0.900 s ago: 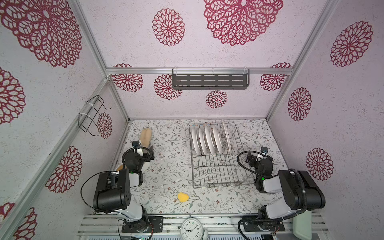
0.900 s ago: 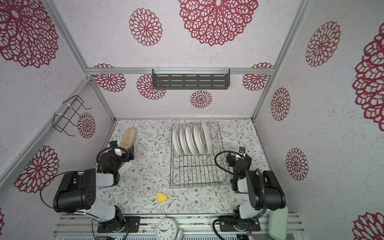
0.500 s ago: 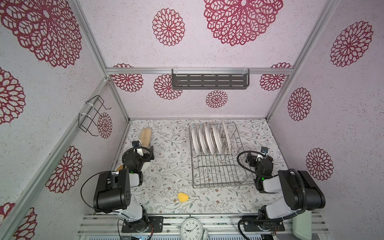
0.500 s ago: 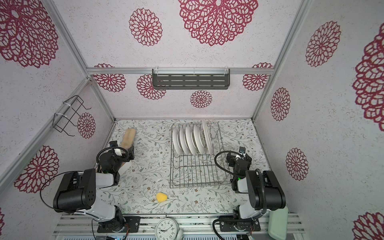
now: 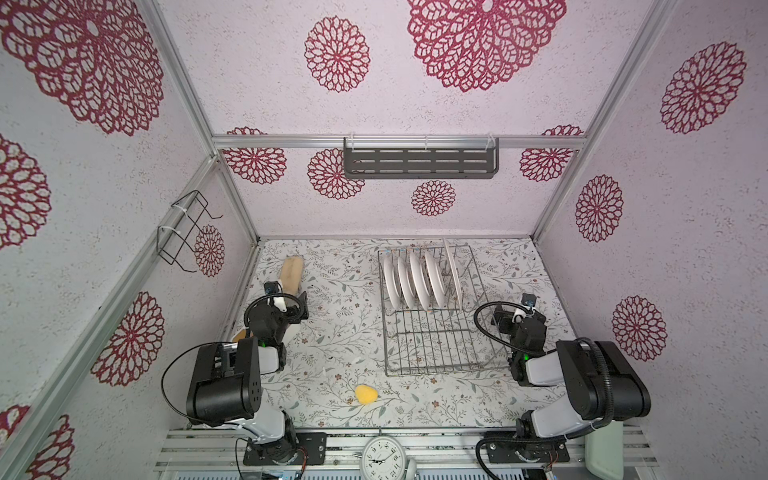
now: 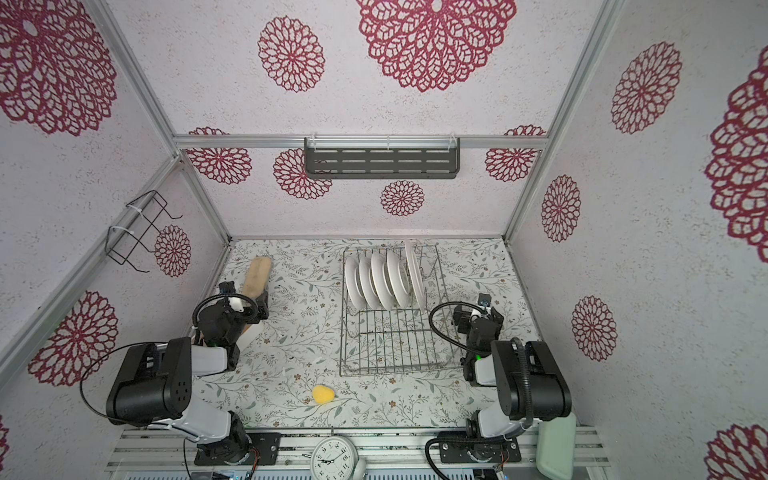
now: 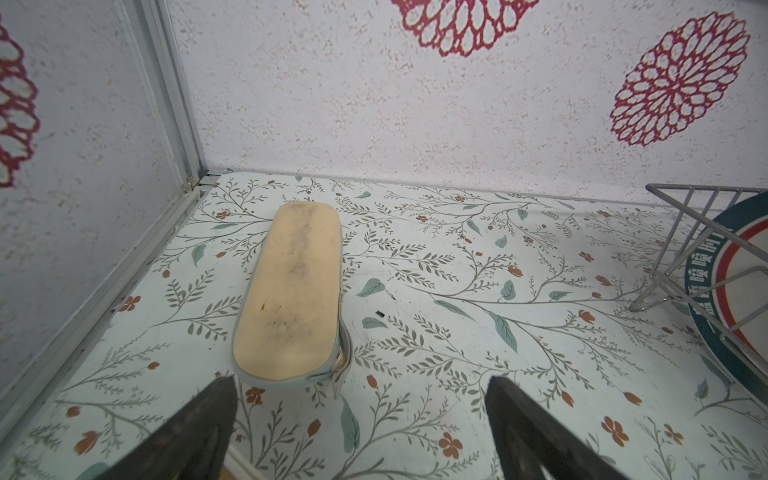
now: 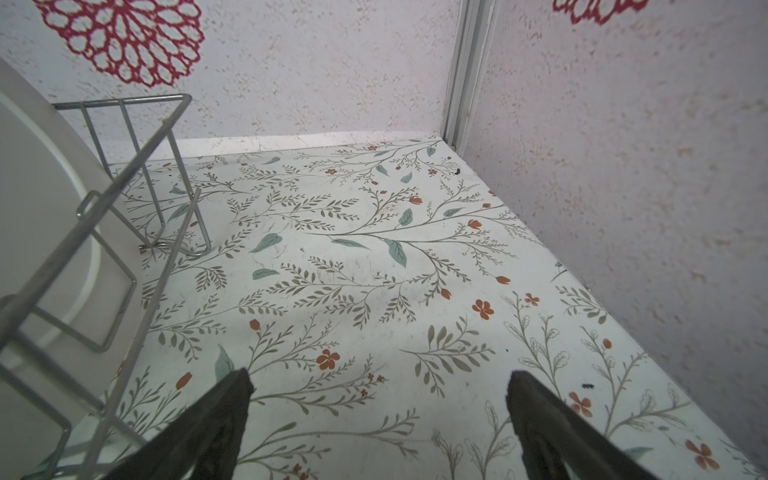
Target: Unload the plates from the dish rack
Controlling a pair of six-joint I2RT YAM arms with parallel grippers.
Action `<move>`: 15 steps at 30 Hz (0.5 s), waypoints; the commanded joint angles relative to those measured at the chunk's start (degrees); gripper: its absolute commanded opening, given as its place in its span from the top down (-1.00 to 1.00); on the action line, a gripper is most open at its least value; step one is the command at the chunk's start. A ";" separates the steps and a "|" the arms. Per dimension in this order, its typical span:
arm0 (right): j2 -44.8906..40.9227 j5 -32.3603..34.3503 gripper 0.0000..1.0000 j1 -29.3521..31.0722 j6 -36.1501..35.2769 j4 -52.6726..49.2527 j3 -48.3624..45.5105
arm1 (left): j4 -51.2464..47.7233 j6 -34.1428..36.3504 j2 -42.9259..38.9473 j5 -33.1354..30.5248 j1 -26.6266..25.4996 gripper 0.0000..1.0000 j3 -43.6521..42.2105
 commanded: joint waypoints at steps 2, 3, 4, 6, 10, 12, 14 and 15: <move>-0.33 0.48 -0.98 0.28 -0.32 1.49 1.16 | -0.02 0.55 -1.09 -1.04 -0.24 -0.95 0.40; -0.33 0.50 -0.98 0.22 -0.28 1.51 1.17 | -0.50 -0.19 -1.09 -2.93 -0.21 -0.95 0.66; -0.32 0.41 -0.98 0.28 -0.28 1.48 1.18 | -1.15 -0.78 -1.09 -4.67 -0.25 -0.95 1.00; -0.29 0.44 -0.98 0.27 -0.33 1.41 1.18 | -1.35 -1.23 -1.09 -6.25 -0.24 -0.95 1.22; -0.27 0.43 -0.98 0.22 -0.29 1.44 1.18 | -1.50 -1.23 -1.09 -6.34 -0.35 -0.95 1.24; -0.29 0.43 -0.98 0.25 -0.28 1.45 1.18 | -1.47 -1.23 -1.09 -6.34 -0.34 -0.95 1.23; -0.30 0.49 -0.98 0.26 -0.28 1.41 1.18 | -1.44 -1.25 -1.09 -6.35 -0.31 -0.95 1.18; -0.26 0.45 -0.98 0.30 -0.28 1.49 1.17 | -1.44 -1.27 -1.09 -6.37 -0.33 -0.95 1.20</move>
